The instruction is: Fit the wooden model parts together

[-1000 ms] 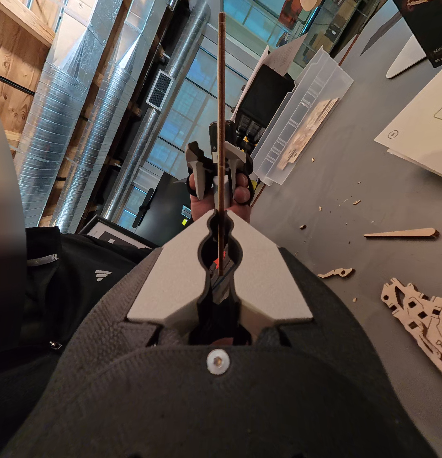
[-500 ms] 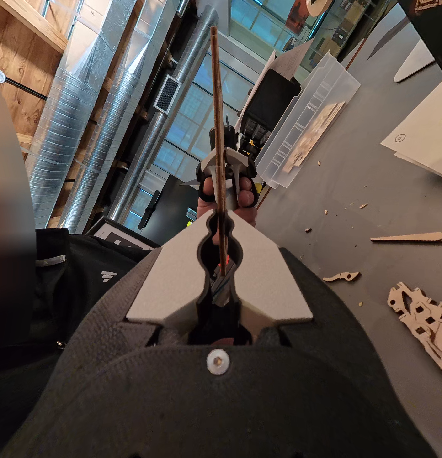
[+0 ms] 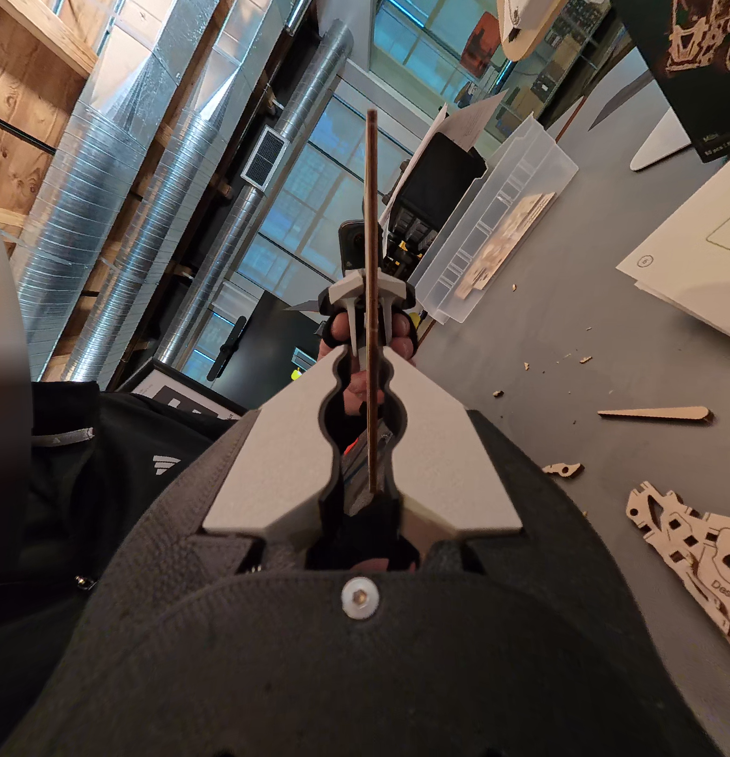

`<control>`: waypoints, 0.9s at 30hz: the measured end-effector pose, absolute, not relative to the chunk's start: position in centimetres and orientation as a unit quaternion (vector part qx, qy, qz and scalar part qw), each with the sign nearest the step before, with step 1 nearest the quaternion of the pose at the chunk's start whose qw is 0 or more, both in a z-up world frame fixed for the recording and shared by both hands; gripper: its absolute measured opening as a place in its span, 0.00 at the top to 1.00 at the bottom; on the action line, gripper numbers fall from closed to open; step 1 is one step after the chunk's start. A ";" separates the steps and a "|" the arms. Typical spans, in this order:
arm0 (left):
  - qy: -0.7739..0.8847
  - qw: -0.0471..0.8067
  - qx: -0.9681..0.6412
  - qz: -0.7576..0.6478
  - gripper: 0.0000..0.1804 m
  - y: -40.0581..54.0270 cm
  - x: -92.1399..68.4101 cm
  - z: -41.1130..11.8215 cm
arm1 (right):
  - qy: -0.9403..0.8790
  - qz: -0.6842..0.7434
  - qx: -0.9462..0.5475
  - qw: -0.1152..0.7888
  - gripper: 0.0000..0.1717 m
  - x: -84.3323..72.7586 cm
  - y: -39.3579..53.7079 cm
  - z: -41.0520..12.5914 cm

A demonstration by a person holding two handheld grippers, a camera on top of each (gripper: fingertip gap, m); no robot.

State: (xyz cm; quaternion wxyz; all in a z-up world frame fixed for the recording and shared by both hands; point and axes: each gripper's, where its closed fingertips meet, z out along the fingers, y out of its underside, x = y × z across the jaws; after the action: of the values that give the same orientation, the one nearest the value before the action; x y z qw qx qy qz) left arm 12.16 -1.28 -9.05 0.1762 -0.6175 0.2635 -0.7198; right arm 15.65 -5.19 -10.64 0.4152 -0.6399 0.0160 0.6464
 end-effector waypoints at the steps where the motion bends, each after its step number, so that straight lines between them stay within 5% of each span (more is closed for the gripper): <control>1: 0.266 0.171 -0.618 -0.720 0.99 -1.5 12.3 -9.1 | 0.017 0.646 -0.639 0.417 0.95 15.7 -5.2 -10.6; 8: 0.279 0.152 -0.613 -0.723 0.99 -2.6 12.6 -9.5 | 0.012 0.633 -0.644 0.430 1.00 16.0 -5.2 -10.8; 16: 0.223 0.143 -0.557 -0.787 0.77 -2.5 11.4 -6.8 | 0.023 0.634 -0.643 0.429 1.00 16.0 -5.3 -10.3; 27: 0.182 0.144 -0.556 -0.798 0.79 -3.5 9.8 -5.1 | 0.045 0.622 -0.657 0.423 1.00 14.3 -6.5 -8.1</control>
State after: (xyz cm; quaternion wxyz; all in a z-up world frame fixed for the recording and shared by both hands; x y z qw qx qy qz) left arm 9.85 -3.51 -5.11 0.1436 -0.5562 0.1816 -0.7981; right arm 14.34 -6.45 -8.07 0.4234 -0.6573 0.0455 0.6218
